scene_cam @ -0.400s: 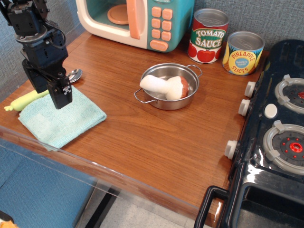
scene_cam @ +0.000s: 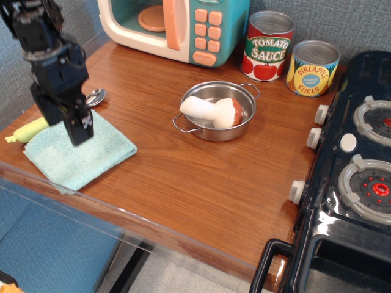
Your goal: Place the mushroom on the blue cloth
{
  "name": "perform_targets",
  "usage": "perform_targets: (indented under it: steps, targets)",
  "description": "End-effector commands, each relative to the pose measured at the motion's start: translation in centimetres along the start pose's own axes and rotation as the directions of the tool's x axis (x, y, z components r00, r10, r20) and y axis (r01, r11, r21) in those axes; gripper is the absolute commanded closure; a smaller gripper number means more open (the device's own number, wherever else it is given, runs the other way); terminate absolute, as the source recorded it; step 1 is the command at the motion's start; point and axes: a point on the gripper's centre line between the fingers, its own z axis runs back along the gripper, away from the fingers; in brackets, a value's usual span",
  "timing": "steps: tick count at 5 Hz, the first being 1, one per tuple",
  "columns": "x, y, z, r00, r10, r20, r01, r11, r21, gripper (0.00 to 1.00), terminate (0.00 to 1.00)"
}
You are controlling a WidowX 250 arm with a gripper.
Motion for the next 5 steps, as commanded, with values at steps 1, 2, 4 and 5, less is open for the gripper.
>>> perform_targets:
  steps: [1, 2, 4, 5]
  targets:
    - [2.5, -2.4, 3.3, 0.993, -0.093, 0.076, 0.091, 0.995, 0.028, 0.0, 0.0]
    - [4.7, -5.1, 5.4, 0.977, -0.154, 0.147, 0.158, 0.987, -0.016, 0.0, 0.0]
    - [9.7, -10.6, 4.8, 0.932, -0.304, 0.199, 0.308, 0.951, 0.008, 0.0, 0.0]
    - [12.1, -10.9, 2.9, 0.935, -0.311, 0.172, 0.312, 0.95, 0.019, 0.0, 0.0]
